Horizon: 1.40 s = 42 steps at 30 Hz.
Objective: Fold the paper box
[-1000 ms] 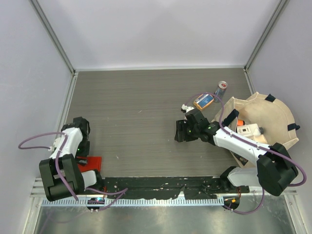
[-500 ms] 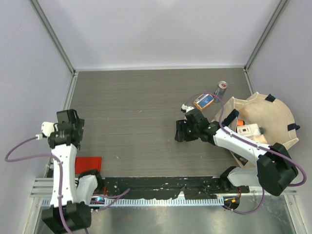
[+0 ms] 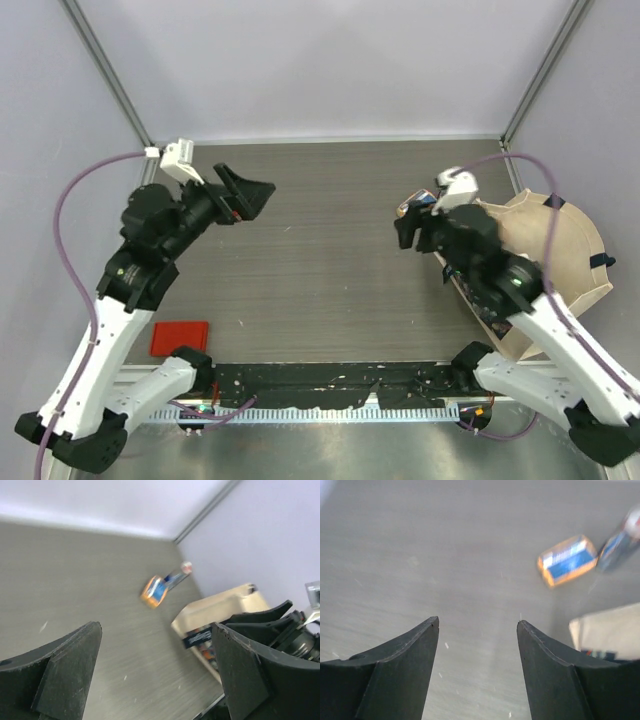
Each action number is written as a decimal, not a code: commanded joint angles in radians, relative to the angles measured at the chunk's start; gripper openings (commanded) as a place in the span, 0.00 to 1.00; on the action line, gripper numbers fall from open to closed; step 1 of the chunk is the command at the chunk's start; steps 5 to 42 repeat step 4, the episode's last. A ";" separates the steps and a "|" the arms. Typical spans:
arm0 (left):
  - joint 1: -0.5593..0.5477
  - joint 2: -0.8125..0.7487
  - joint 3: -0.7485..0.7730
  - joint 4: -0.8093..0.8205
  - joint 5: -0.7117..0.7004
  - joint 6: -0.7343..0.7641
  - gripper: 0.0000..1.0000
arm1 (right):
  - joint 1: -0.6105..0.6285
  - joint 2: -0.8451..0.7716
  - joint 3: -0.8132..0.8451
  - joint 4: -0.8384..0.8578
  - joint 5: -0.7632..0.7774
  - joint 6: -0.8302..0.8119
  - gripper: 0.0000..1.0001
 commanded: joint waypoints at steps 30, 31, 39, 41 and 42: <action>-0.020 -0.017 0.381 0.232 0.240 0.193 0.98 | 0.000 -0.289 0.349 0.082 0.059 -0.201 0.77; -0.020 -0.017 0.381 0.232 0.240 0.193 0.98 | 0.000 -0.289 0.349 0.082 0.059 -0.201 0.77; -0.020 -0.017 0.381 0.232 0.240 0.193 0.98 | 0.000 -0.289 0.349 0.082 0.059 -0.201 0.77; -0.020 -0.017 0.381 0.232 0.240 0.193 0.98 | 0.000 -0.289 0.349 0.082 0.059 -0.201 0.77; -0.020 -0.017 0.381 0.232 0.240 0.193 0.98 | 0.000 -0.289 0.349 0.082 0.059 -0.201 0.77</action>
